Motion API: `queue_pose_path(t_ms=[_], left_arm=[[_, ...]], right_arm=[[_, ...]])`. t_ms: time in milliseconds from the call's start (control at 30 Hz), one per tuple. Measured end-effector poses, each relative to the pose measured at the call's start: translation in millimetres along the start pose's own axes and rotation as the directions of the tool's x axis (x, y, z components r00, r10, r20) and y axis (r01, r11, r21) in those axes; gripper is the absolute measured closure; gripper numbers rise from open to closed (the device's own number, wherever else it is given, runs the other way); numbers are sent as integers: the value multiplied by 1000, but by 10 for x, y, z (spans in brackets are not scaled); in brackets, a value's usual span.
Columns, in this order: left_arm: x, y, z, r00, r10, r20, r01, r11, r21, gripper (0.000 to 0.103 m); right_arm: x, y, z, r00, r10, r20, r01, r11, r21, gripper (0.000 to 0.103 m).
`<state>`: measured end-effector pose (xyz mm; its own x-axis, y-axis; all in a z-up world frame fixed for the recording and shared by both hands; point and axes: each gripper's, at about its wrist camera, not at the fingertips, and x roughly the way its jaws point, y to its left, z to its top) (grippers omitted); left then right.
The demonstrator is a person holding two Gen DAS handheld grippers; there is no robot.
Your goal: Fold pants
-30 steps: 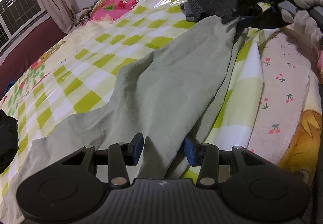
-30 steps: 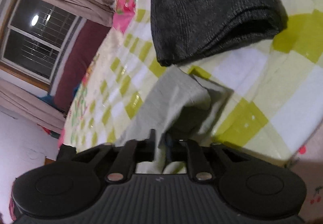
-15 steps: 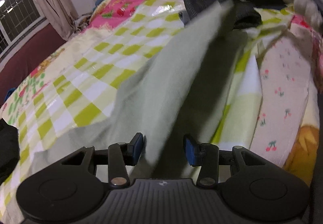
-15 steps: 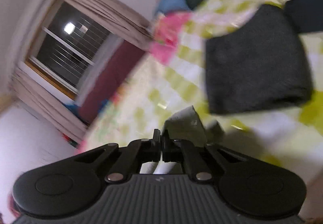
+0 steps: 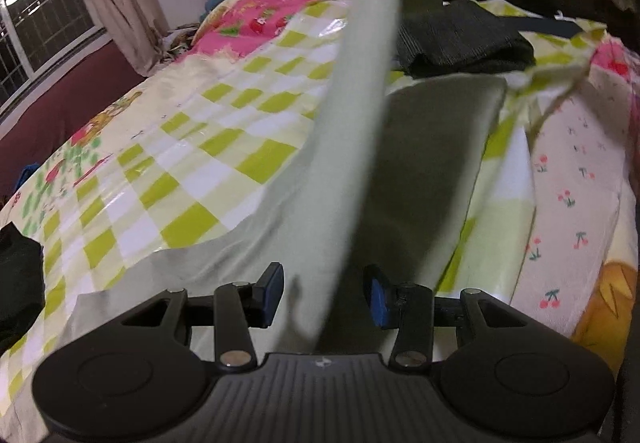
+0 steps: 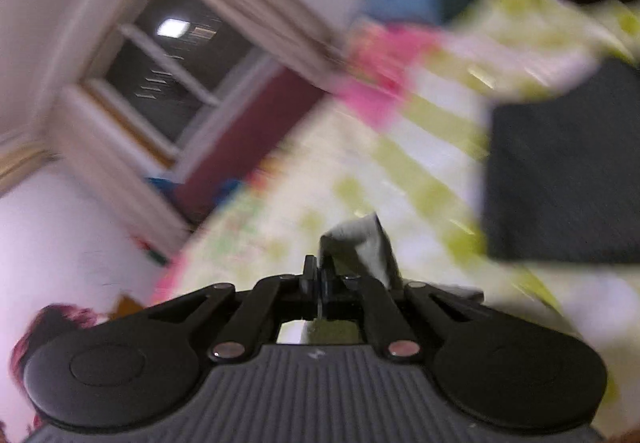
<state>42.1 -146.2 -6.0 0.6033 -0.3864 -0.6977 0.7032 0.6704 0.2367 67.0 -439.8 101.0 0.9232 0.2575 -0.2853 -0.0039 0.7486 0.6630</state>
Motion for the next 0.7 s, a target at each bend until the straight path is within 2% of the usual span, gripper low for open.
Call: queue_pose_path(t_ms=[67, 133, 233, 300, 367, 567, 700], left_arm=[[11, -4, -19, 1000, -5, 0, 5, 1000, -2, 45], [40, -30, -48, 1000, -15, -7, 15, 1000, 1, 45], [63, -102, -108, 999, -36, -22, 37, 999, 15, 45], [76, -137, -138, 998, -45, -34, 46, 999, 25, 45], [98, -144, -141, 998, -45, -43, 46, 999, 28, 45], [141, -109, -97, 998, -38, -49, 39, 999, 19, 45], [148, -130, -103, 998, -43, -52, 45, 999, 31, 45]], right_arm=[[-32, -25, -70, 999, -35, -4, 35, 999, -8, 101], [11, -323, -244, 989, -131, -74, 135, 990, 45, 101], [116, -871, -553, 930, -304, -208, 331, 938, 106, 101], [113, -1117, -704, 903, -346, -256, 388, 911, 141, 101], [60, -1223, -768, 911, -324, -255, 375, 908, 188, 100], [86, -1270, -698, 925, -311, -217, 355, 911, 208, 97], [54, -1106, -575, 930, -317, -184, 346, 924, 159, 100]])
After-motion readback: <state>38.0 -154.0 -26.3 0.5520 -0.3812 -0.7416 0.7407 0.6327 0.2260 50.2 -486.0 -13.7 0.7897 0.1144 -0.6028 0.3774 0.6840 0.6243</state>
